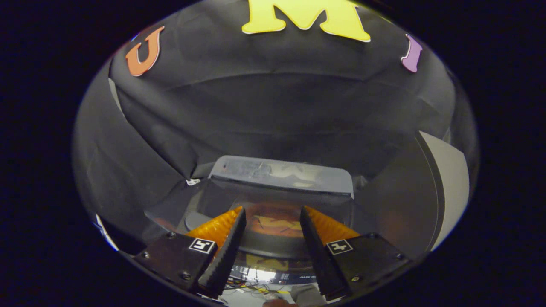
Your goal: Put the clothes into the washing machine and then close the washing machine lid.
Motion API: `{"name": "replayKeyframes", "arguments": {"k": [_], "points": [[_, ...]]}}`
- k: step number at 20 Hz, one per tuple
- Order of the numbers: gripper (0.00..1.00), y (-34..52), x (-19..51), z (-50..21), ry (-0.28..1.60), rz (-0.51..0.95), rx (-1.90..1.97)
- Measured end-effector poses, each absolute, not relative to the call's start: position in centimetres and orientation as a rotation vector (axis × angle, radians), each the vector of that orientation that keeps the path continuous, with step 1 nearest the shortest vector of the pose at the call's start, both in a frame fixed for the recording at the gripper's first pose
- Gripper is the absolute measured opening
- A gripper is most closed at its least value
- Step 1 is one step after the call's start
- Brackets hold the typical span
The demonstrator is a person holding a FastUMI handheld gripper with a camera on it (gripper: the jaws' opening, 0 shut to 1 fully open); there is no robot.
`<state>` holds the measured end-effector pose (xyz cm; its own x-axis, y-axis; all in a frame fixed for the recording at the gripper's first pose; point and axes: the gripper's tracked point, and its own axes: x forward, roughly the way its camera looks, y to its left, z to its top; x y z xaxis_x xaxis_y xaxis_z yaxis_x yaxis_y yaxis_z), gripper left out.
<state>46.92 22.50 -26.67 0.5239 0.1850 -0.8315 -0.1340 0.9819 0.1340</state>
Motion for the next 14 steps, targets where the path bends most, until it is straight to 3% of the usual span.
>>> {"name": "replayKeyframes", "arguments": {"k": [8, 14], "points": [[0.81, 19.2, 43.5, -27.8, 1.037, 0.156, 0.097], [0.81, 14.4, 44.9, -22.7, 0.932, 0.163, 0.116]]}}
